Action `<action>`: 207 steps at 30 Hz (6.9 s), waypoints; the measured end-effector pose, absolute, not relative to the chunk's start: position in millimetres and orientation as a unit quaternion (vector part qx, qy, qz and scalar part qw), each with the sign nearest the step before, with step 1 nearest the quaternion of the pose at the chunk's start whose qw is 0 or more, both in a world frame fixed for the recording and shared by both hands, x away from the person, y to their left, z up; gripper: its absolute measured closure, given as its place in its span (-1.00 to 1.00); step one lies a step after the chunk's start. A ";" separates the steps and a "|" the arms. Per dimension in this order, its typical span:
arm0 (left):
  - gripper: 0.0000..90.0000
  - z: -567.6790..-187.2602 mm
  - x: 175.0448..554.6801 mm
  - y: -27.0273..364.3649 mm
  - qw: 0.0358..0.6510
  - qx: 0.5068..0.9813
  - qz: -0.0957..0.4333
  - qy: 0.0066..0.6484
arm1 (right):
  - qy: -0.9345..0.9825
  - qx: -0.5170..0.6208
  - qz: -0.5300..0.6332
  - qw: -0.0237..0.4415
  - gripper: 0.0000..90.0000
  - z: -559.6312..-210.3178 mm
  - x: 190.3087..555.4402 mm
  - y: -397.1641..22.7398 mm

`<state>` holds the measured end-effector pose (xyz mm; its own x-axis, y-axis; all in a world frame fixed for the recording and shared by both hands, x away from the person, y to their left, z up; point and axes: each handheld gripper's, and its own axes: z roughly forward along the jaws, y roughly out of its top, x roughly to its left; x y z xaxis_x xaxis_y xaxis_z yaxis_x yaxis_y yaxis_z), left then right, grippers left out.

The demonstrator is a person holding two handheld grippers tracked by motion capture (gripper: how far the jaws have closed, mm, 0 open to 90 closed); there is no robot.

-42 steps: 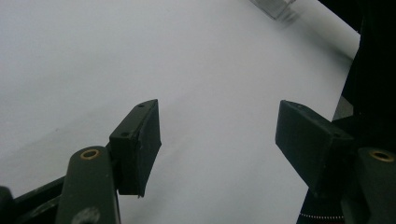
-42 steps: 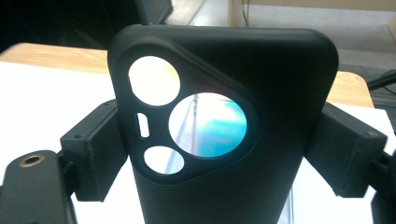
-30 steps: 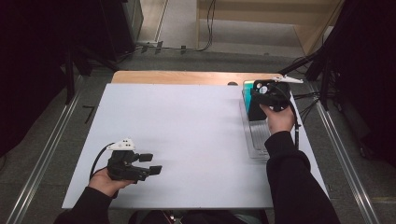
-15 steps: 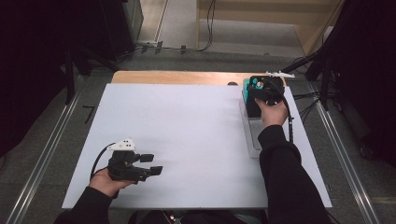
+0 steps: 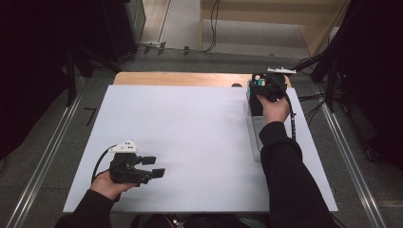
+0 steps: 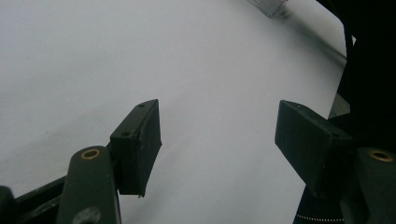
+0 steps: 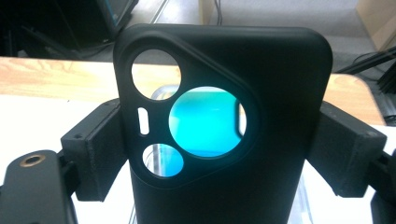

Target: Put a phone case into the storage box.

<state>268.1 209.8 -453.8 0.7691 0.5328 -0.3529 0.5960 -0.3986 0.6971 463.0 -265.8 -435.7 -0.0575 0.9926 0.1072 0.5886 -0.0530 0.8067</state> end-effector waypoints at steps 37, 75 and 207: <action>-0.30 -454.0 270.9 208.0 0.432 0.836 -0.038 0.337 | 0.636 0.628 0.364 0.261 -0.79 -448.5 472.3 -265.4; -0.30 -454.5 271.9 207.7 0.432 0.836 -0.039 0.337 | 0.640 0.626 0.366 0.254 -1.00 -439.5 472.3 -271.7; -0.30 -449.4 273.0 213.8 0.439 0.830 -0.035 0.342 | 0.771 0.462 0.432 0.068 -0.52 -412.1 338.4 -231.5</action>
<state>273.0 213.8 -449.4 0.7642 0.5365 -0.3580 0.5981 -0.3817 0.7047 338.4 -231.5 -412.1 -0.5642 0.7716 0.2938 0.6534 0.1997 0.7302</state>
